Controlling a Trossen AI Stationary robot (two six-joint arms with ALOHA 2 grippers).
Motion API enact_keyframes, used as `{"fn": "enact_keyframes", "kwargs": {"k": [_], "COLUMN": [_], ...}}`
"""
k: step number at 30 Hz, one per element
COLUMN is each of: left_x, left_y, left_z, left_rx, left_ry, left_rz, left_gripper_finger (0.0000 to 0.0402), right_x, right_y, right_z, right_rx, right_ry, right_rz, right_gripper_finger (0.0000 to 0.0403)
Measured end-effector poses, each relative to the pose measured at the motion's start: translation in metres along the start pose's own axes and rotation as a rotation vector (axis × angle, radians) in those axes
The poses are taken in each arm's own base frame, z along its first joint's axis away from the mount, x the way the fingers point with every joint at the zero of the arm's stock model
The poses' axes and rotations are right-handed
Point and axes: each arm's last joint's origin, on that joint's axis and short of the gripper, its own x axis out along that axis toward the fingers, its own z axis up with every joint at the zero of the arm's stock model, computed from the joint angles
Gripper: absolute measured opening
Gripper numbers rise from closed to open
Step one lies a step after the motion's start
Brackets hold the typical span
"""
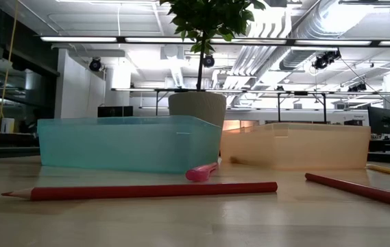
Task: Sort pens & pencils
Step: Put the bottom pink pen into the orange bin
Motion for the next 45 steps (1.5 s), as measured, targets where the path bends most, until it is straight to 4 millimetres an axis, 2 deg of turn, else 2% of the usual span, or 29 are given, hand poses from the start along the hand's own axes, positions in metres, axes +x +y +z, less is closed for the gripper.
{"fn": "enact_keyframes", "kwargs": {"k": [7, 21, 41, 45], "left_x": [0.001, 0.001, -0.003, 0.006], "left_y": [-0.001, -0.001, -0.006, -0.014], "left_z": [-0.001, -0.001, -0.023, -0.03], "left_rx": [0.005, 0.016, 0.051, 0.06], "left_ry": [0.009, 0.016, 0.223, 0.275], "left_rz": [-0.002, 0.008, -0.029, -0.096], "left_gripper_finger": [0.0101, 0.0102, 0.0102, 0.0102], "right_x": [-0.001, -0.001, -0.01, -0.012], "right_y": [-0.005, -0.005, -0.007, -0.007], "right_z": [0.0, -0.003, -0.014, -0.014], "right_rx": [-0.006, 0.004, 0.061, 0.067], "right_ry": [0.008, 0.029, 0.199, 0.207], "right_rz": [-0.025, -0.028, -0.069, -0.07], "right_gripper_finger": [0.005, 0.005, 0.0051, 0.0051]}}
